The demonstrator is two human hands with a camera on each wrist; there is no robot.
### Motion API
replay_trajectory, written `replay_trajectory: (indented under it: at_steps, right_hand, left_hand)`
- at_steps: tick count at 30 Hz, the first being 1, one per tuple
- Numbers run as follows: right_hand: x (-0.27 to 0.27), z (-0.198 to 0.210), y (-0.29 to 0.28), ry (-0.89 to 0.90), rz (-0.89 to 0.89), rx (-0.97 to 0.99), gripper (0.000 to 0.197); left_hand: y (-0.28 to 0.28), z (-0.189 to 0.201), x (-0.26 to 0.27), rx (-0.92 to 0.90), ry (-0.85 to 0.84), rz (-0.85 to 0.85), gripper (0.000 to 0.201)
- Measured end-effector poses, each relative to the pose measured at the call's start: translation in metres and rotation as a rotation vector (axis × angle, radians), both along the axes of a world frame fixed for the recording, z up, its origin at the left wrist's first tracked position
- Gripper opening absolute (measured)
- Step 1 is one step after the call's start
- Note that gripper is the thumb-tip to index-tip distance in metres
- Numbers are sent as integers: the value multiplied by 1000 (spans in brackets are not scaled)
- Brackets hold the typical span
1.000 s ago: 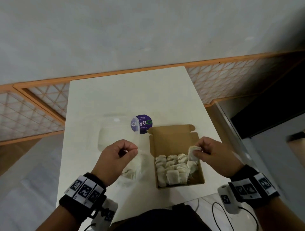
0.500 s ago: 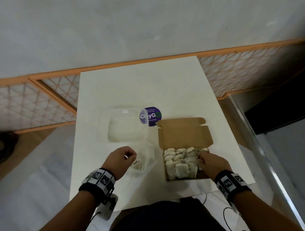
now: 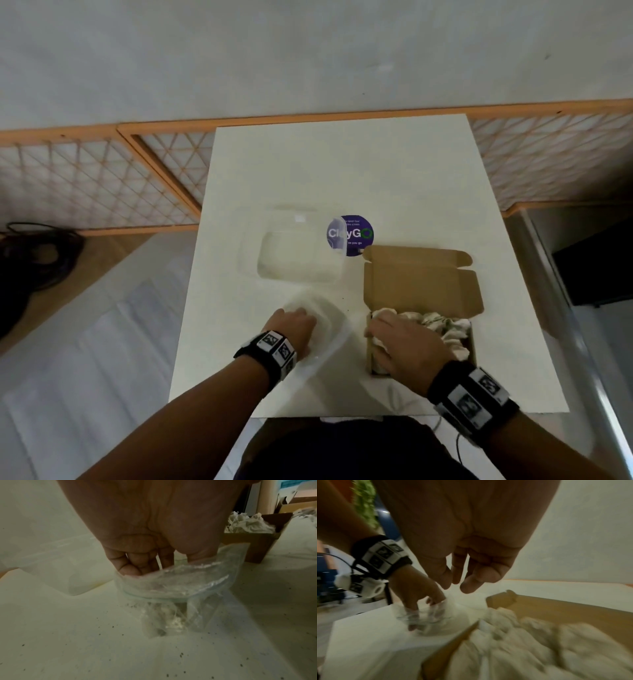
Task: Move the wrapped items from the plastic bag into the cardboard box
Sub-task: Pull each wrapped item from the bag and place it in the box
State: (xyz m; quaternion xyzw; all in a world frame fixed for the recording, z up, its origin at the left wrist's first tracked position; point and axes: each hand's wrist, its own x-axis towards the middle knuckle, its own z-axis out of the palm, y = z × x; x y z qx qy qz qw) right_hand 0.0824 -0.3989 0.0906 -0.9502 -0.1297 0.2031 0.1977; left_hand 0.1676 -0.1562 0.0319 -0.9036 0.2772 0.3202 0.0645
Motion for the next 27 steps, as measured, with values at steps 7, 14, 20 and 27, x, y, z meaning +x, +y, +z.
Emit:
replay_trajectory:
  at_steps: [7, 14, 20, 27]
  right_hand:
    - [28, -19, 73, 51, 285, 74, 40]
    - [39, -27, 87, 96, 354, -173, 31]
    - [31, -27, 90, 87, 306, -185, 21]
    - [30, -11, 73, 52, 183, -126, 20]
  left_hand:
    - [7, 1, -7, -78, 53, 151, 56]
    - [9, 2, -10, -47, 67, 147, 50]
    - [5, -3, -23, 84, 17, -20, 43]
    - [13, 53, -4, -436, 194, 401, 14]
